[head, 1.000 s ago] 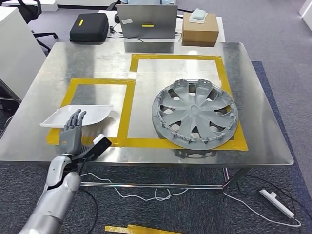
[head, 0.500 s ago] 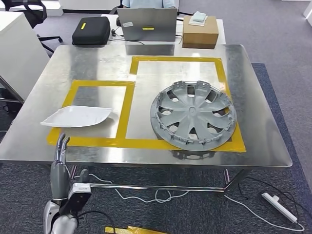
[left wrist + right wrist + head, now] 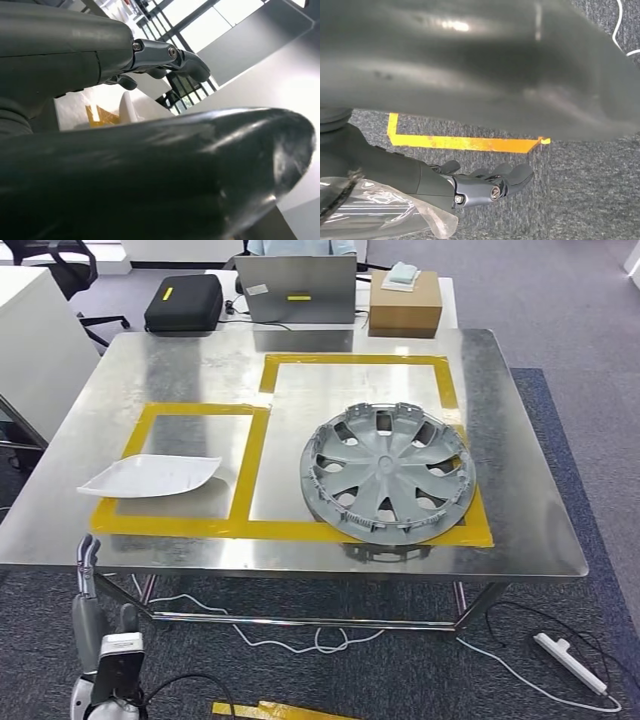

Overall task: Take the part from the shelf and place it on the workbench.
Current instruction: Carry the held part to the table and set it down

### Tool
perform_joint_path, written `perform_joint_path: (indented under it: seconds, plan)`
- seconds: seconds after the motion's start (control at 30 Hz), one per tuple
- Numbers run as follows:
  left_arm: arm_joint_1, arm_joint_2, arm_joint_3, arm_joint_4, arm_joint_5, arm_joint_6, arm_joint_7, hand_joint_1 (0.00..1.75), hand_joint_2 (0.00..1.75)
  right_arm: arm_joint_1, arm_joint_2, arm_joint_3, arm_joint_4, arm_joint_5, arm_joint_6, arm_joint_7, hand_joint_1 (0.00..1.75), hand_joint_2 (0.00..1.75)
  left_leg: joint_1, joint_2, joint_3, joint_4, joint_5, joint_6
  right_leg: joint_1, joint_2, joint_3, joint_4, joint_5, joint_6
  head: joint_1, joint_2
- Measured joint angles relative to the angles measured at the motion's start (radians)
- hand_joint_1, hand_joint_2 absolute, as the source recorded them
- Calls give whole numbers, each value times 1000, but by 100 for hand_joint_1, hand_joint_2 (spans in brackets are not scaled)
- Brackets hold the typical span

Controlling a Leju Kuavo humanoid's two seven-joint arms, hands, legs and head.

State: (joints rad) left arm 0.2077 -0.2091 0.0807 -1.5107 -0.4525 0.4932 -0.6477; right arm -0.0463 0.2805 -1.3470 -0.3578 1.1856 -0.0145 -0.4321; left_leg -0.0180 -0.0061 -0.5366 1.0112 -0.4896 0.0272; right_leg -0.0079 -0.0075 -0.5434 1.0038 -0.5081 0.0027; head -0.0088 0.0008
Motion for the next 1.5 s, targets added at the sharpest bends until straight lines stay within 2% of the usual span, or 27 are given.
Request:
perform_joint_path:
  seconds: [0.07,0.13,0.2,0.27,0.3,0.33,0.37,0.43,0.5,0.6,0.63,0.7,0.77,0.8,0.83,0.87,0.97,1.0,1.1,1.17,1.2,1.27,1.3,1.33,1.37,1.43,1.5]
  plan:
    - [3,-5,11,-1,0,-1,-2,0,0,-2,0,0,4,1,0,1,0,0,-3,0,1,-14,0,6,-1,-2,-4,-3,5,10,0,0]
    - [6,-12,23,-2,-5,-2,-3,0,0,-3,0,0,6,2,0,2,0,0,1,1,3,-30,12,11,-1,-1,-14,10,-8,20,1,0]
    - [7,-22,42,0,-14,-7,-4,0,0,-4,-1,0,8,5,0,6,0,0,5,3,1,-42,23,17,-1,4,-55,94,-66,26,3,0]
    - [9,-31,72,8,-19,-16,-5,0,0,-3,-3,0,12,7,-1,10,0,0,4,3,-9,-41,29,21,-2,6,-110,224,-129,31,4,0]
    - [9,-35,89,15,-20,-22,-7,0,0,-2,-4,0,14,8,-2,11,0,0,3,4,-13,-40,31,22,-2,6,-125,263,-140,33,4,0]
    - [9,-39,107,24,-21,-29,-9,0,0,-2,-5,0,16,8,-2,12,0,0,3,4,-17,-38,33,21,-2,6,-121,262,-132,35,4,0]
    - [9,-43,125,32,-21,-35,-10,0,0,-2,-7,0,18,9,-3,12,0,0,3,3,-21,-35,35,20,-2,6,-97,223,-106,35,4,0]
    - [9,-51,156,45,-21,-42,-14,0,0,-4,-9,0,20,9,-3,13,0,0,1,3,-28,-24,35,16,-3,7,-17,84,-51,32,4,0]
    - [8,-57,175,52,-21,-44,-15,0,0,-6,-10,0,22,10,-3,14,0,0,-2,1,-37,-11,35,7,-2,9,30,-2,-30,23,3,0]
    - [7,-65,197,61,-22,-53,-16,0,0,-5,-10,0,27,11,-3,15,0,0,0,0,-46,-4,40,-10,0,8,31,-11,-18,4,3,0]
    - [6,-68,207,65,-21,-61,-16,0,0,-5,-10,0,28,12,-3,15,0,0,2,0,-51,7,28,-16,-1,6,28,-12,-12,-3,2,0]
    - [-1,-73,232,80,-14,-83,-16,0,0,-6,-10,0,30,14,-3,16,0,0,8,0,-77,80,-38,-29,-3,1,17,-15,1,-13,-3,0]
    - [-11,-77,263,108,-4,-103,-18,0,0,-5,-11,0,30,16,-3,17,0,0,16,1,-117,205,-116,-40,-2,-2,1,-14,12,-16,-5,0]
    - [-16,-79,282,127,-1,-112,-19,0,0,-5,-11,0,31,17,-3,18,0,0,19,1,-127,250,-137,-43,-2,-4,-8,-14,18,-16,-5,0]
    - [-20,-80,302,146,3,-121,-19,0,0,-5,-12,0,33,18,-3,19,0,0,22,1,-120,261,-139,-45,-2,-5,-17,-13,24,-15,-6,0]
    - [-25,-81,322,166,6,-130,-20,0,0,-5,-12,0,34,18,-3,20,0,0,25,1,-94,231,-123,-46,-2,-5,-25,-13,30,-13,-6,0]
    - [-51,-80,383,229,11,-145,-25,0,0,-6,-12,0,38,18,-4,21,0,0,26,3,37,22,-54,-41,-1,-7,-42,-11,47,-2,-5,0]
    - [-62,-78,406,256,7,-144,-29,0,0,-6,-12,0,39,19,-5,22,0,0,24,3,61,-22,-45,-36,-1,-8,-45,-10,52,4,-5,0]
    - [-87,-69,476,348,-16,-129,-41,0,0,-7,-13,0,44,19,-6,25,0,0,15,3,62,-42,-31,-17,-6,-9,-51,-10,66,25,-5,0]
    - [-104,-63,518,403,-29,-119,-46,0,0,-6,-14,0,47,19,-6,27,0,0,15,5,49,-48,-11,2,-9,-4,-69,17,33,32,-4,0]
    - [-113,-60,533,426,-33,-116,-47,0,0,-7,-15,0,48,19,-6,28,0,0,15,6,39,-50,0,9,-9,0,-87,57,-6,34,-2,0]
    - [-125,-55,557,465,-40,-112,-49,0,0,-7,-18,0,50,19,-5,29,0,0,10,6,14,-49,19,18,-9,5,-128,183,-98,35,0,0]
    - [-128,-54,565,481,-43,-110,-49,0,0,-7,-19,0,50,18,-5,29,0,0,8,6,0,-49,28,19,-9,5,-140,240,-124,35,0,0]
    - [-132,-53,574,497,-47,-108,-49,0,0,-7,-21,0,51,18,-5,30,0,0,6,6,-13,-48,38,18,-8,5,-137,270,-128,35,0,0]
    - [-136,-51,583,514,-51,-105,-48,0,0,-7,-22,0,52,18,-5,31,0,0,5,5,-26,-47,47,17,-7,5,-117,262,-113,34,0,0]
    - [-144,-46,603,549,-67,-92,-44,0,0,-8,-25,0,53,20,-5,29,0,0,4,4,-49,-42,63,12,-5,7,-24,147,-65,27,0,0]
    - [-154,-36,628,599,-88,-74,-44,0,0,-8,-29,1,55,23,-6,26,0,0,1,3,-67,-32,76,4,-2,10,78,3,-50,22,0,0]
